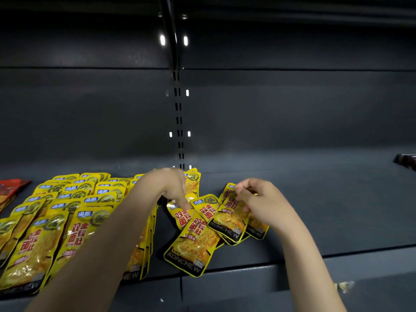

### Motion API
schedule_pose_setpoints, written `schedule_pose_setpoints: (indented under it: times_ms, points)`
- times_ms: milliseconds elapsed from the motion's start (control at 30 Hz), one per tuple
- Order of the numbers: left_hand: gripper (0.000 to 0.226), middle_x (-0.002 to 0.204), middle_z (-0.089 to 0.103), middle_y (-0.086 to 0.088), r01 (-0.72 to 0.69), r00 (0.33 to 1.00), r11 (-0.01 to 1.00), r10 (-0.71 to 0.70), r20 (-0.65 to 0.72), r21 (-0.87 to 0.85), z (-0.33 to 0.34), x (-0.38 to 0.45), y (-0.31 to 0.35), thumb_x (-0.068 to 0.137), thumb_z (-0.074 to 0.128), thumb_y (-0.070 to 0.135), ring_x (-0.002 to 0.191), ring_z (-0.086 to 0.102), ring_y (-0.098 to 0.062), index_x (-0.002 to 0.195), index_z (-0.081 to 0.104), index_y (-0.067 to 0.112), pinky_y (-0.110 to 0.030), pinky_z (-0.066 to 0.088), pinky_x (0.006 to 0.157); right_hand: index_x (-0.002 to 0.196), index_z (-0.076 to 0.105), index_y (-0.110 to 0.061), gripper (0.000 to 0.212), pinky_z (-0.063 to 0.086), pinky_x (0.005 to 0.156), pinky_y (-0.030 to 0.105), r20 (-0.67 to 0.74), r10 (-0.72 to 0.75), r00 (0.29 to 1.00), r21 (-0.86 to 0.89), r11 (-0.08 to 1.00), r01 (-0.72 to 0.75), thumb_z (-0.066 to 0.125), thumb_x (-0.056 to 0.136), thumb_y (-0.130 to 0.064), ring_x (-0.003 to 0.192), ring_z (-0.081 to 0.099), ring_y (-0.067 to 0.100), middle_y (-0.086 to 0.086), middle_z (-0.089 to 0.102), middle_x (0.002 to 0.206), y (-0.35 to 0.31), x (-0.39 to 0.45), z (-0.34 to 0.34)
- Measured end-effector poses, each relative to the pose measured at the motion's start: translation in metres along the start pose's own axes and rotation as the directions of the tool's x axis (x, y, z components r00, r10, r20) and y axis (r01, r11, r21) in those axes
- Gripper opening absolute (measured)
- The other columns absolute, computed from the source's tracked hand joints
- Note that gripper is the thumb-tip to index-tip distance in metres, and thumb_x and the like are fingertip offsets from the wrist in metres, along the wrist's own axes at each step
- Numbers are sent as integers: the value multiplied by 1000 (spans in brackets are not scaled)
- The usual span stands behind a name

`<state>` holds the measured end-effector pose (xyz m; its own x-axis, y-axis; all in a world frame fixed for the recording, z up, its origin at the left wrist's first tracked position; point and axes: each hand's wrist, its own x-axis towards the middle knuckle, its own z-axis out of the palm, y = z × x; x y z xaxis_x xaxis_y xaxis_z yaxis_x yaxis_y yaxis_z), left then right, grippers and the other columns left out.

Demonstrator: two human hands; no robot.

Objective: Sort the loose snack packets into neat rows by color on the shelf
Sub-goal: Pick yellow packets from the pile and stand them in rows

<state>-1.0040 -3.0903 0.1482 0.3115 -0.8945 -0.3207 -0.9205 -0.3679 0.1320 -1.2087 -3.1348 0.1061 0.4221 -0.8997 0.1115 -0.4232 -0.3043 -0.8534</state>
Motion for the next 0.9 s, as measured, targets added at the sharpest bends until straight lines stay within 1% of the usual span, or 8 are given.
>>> schedule_pose_setpoints:
  times_ms: [67,200,267,433,633,700,800,900]
  points:
    - [31,107,66,-5,-14,997,999,12,-76,-29,-3,-3,2,82,71,34,98,60,-21,102,68,10,-28,44,78,82,63,-25,14,46,57,24,-5,10,1000,4,1000,-10,53,93,-26,61,58,12,2,70,86,3,0,-3]
    - [14,101,58,-8,-21,965,996,-2,-262,-86,-13,-14,10,95,54,25,87,51,-23,98,61,13,-24,38,74,86,64,-24,14,46,55,21,12,26,1000,-4,1000,-26,53,94,-26,55,57,7,1,70,85,8,-1,-4]
    - [13,105,58,-9,-14,921,991,-40,-389,-136,-17,-19,13,97,49,21,91,55,-28,96,57,12,-27,39,74,83,65,-25,16,44,55,19,21,17,1000,3,1000,-17,53,94,-23,57,55,8,1,68,81,10,-2,-1]
    - [11,91,62,-4,-128,731,921,-162,-662,-367,-12,-26,9,95,49,22,81,57,-27,86,55,20,-31,40,66,75,61,-30,21,42,60,23,12,-13,1000,-34,999,13,53,93,-24,63,54,12,-3,65,78,11,-2,2]
    - [16,87,60,-5,-252,435,839,-346,-831,-482,8,-39,-14,96,43,14,81,52,-31,98,60,14,-32,34,67,79,64,-27,13,40,61,18,59,-25,998,-108,994,31,59,90,-24,64,53,7,-12,61,77,0,5,-3]
    - [19,85,58,-1,-287,374,826,-369,-851,-485,15,-48,-23,97,44,11,79,51,-25,99,62,10,-28,31,67,88,65,-24,5,39,63,17,72,-22,997,-155,987,33,63,88,-29,73,54,9,-14,59,78,-6,9,-3]
    - [23,81,58,-3,-345,435,753,-400,-807,-560,27,-63,-32,98,45,16,77,51,-20,94,65,7,-28,34,68,95,64,-24,15,40,71,25,102,16,995,-244,970,9,66,85,-34,89,55,13,-13,57,81,-14,12,1]
    - [30,64,52,-10,-399,561,556,-481,-674,-729,38,-75,-35,96,51,28,61,45,-20,79,64,8,-31,36,60,91,59,-26,23,41,74,27,43,112,993,-382,920,-87,66,82,-46,99,57,24,-1,62,99,-19,13,4]
